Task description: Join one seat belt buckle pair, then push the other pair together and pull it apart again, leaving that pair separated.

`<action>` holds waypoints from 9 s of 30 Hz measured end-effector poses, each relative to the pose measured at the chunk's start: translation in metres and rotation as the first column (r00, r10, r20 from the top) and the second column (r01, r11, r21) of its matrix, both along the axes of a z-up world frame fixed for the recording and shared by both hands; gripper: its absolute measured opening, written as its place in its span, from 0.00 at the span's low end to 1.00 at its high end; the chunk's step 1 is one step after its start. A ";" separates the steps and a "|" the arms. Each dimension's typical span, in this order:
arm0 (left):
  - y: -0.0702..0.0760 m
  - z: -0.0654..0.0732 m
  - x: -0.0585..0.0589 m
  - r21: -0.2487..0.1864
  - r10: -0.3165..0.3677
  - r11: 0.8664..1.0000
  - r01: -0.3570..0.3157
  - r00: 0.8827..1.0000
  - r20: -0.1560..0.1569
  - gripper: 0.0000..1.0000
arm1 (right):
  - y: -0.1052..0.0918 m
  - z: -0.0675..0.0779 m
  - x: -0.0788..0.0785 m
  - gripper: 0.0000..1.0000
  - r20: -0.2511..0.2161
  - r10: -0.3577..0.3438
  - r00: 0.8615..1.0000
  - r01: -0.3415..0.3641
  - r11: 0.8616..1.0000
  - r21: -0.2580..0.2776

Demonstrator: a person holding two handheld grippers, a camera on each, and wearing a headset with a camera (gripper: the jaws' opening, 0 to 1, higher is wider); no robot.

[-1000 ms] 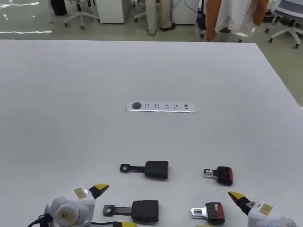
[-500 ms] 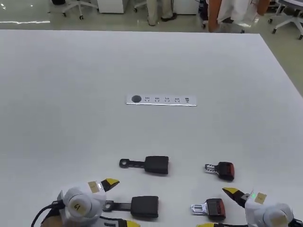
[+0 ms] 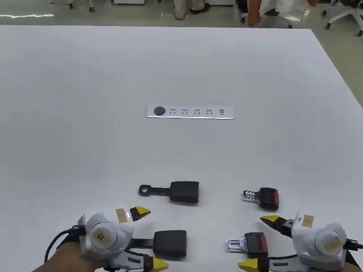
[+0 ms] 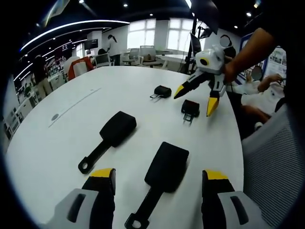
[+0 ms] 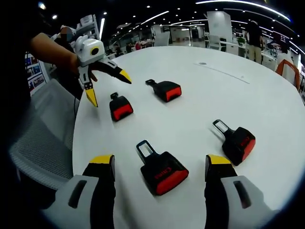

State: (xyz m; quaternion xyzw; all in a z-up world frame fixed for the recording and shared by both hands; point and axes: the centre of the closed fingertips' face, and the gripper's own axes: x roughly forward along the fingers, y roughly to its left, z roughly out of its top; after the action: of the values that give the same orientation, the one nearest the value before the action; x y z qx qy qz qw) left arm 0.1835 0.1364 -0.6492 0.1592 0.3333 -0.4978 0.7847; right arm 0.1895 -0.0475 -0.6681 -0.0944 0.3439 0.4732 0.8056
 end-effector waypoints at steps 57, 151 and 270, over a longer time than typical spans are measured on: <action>-0.008 -0.044 -0.006 0.141 -0.293 0.946 0.293 0.956 -0.021 0.34 | -0.012 -0.017 -0.013 0.34 0.001 0.344 0.939 -0.341 0.932 -0.124; -0.008 -0.045 -0.005 0.268 -0.363 0.888 0.375 0.927 -0.093 0.33 | 0.113 -0.016 -0.008 0.33 0.059 0.349 0.935 -0.350 0.937 -0.002; -0.016 -0.030 -0.011 0.257 -0.322 0.905 0.338 0.941 -0.106 0.59 | 0.095 -0.002 -0.014 0.56 0.099 0.263 0.960 -0.266 0.964 0.019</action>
State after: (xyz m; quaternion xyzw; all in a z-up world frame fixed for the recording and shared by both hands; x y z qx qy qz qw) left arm 0.1726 0.1205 -0.6795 0.3041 0.3902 -0.5775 0.6494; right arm 0.1754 0.0473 -0.6705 -0.1489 0.2816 0.5771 0.7520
